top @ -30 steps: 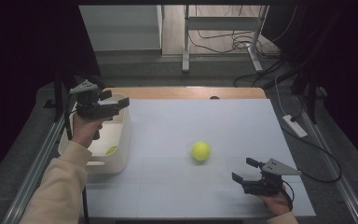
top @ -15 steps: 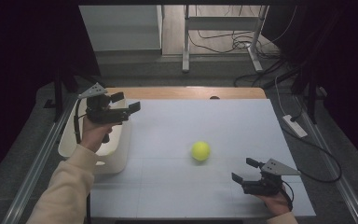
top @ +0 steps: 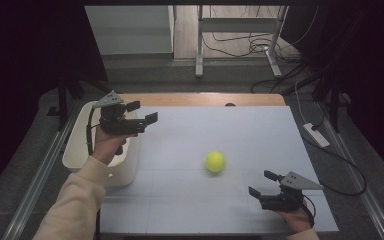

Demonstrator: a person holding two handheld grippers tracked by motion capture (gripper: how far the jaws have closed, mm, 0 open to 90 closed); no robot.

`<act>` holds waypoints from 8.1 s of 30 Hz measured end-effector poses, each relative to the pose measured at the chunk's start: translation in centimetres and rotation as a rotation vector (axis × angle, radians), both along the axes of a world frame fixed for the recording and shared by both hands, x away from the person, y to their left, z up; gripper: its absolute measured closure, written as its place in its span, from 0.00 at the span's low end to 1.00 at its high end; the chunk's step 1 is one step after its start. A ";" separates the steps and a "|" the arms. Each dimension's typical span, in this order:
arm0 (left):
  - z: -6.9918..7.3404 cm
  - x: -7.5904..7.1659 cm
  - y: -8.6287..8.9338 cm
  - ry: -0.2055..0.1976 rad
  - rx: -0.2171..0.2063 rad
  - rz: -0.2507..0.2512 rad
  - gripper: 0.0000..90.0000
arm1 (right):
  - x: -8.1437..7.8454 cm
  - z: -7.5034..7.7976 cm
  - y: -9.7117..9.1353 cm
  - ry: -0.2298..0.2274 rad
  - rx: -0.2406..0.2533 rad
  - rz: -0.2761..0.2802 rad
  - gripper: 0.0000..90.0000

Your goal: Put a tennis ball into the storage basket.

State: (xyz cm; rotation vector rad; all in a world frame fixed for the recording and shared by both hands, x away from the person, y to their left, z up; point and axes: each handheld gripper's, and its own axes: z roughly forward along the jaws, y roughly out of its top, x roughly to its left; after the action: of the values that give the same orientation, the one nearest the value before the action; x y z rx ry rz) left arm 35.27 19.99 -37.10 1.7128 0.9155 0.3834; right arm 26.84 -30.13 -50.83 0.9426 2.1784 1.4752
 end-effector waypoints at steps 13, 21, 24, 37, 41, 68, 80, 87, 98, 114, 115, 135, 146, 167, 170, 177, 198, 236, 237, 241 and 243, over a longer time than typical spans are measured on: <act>-0.4 -0.4 -2.3 -0.001 0.056 -0.066 0.13 | -0.1 0.1 0.0 -0.006 0.000 0.000 0.14; -0.8 -0.3 -3.7 0.012 0.066 -0.096 0.13 | -0.1 0.1 0.0 -0.009 0.002 0.000 0.14; -0.8 -0.3 -3.9 0.015 0.066 -0.103 0.13 | -0.1 0.1 0.0 -0.007 0.003 -0.002 0.14; -1.5 -0.2 -5.0 0.042 0.085 -0.125 0.13 | 0.2 0.1 0.1 -0.007 0.003 0.000 0.14; -1.8 0.0 -5.3 0.052 0.080 -0.128 0.13 | 0.2 0.2 0.1 -0.008 0.004 0.004 0.14; -3.5 0.6 -8.6 0.090 0.137 -0.190 0.12 | 0.2 0.2 -0.1 -0.006 0.012 0.007 0.14; -4.4 0.5 -10.1 0.128 0.186 -0.242 0.12 | 0.6 0.2 0.1 -0.012 0.010 0.015 0.14; -5.0 0.6 -11.3 0.152 0.194 -0.270 0.12 | 0.6 0.2 0.1 -0.010 0.012 0.023 0.14; -5.8 0.6 -12.9 0.165 0.206 -0.296 0.12 | 0.6 0.2 0.3 -0.019 0.008 0.032 0.14; -7.6 0.8 -15.2 0.183 0.204 -0.347 0.12 | 0.5 0.1 0.6 -0.019 -0.011 0.036 0.14; -7.7 0.8 -15.4 0.184 0.202 -0.349 0.12 | 0.5 0.1 0.6 -0.019 -0.016 0.035 0.14; -9.5 1.8 -17.0 0.239 0.233 -0.372 0.11 | 0.3 0.1 0.4 -0.014 -0.005 0.031 0.14; -10.4 2.3 -17.8 0.259 0.259 -0.363 0.10 | 0.3 0.1 0.5 -0.013 -0.014 0.035 0.14; -12.5 3.2 -19.9 0.311 0.287 -0.366 0.10 | 0.4 0.0 0.6 -0.014 -0.019 0.040 0.14; -12.8 3.3 -20.1 0.315 0.299 -0.368 0.09 | 0.3 0.0 0.6 -0.012 -0.019 0.040 0.14; -13.8 3.6 -20.8 0.345 0.319 -0.354 0.10 | 0.4 0.0 0.6 -0.012 -0.019 0.041 0.14; -12.9 3.2 -20.6 0.295 0.304 -0.335 0.30 | 0.3 0.1 0.5 -0.016 -0.017 0.034 0.15; -7.9 2.2 -17.2 0.181 0.184 -0.293 0.30 | 0.4 0.1 0.5 -0.020 -0.018 0.028 0.15; -7.7 2.2 -17.2 0.179 0.183 -0.292 0.30 | 0.4 0.1 0.5 -0.020 -0.018 0.028 0.15; -7.0 2.0 -16.8 0.167 0.164 -0.288 0.30 | 0.4 0.1 0.5 -0.019 -0.017 0.027 0.15; -6.3 1.8 -16.6 0.152 0.146 -0.289 0.30 | 0.4 0.1 0.5 -0.017 -0.019 0.027 0.15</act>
State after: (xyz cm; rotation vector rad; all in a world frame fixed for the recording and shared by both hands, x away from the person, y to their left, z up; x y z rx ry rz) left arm 37.07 3.39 -43.40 1.9972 0.7467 0.1309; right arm 27.22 -29.64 -50.76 0.8951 2.1977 1.4661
